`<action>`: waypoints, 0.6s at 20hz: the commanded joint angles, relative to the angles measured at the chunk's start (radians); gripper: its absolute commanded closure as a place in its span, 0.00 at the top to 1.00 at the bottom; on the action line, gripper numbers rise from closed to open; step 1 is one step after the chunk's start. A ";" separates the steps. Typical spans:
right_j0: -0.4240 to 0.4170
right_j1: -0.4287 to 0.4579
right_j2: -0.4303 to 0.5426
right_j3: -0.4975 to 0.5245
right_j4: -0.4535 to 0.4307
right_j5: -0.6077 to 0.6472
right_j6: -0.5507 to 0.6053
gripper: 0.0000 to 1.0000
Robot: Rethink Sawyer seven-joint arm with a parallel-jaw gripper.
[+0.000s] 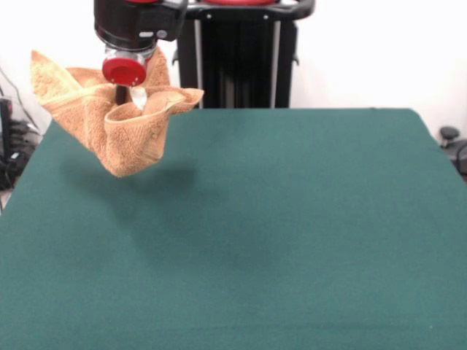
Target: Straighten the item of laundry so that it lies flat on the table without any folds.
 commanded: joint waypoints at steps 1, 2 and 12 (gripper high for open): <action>-0.075 -0.116 0.150 0.071 -0.115 -0.117 -0.170 0.00; -0.073 -0.121 0.148 0.066 -0.120 -0.109 -0.168 0.00; -0.101 -0.152 0.207 0.066 -0.209 -0.098 -0.096 0.00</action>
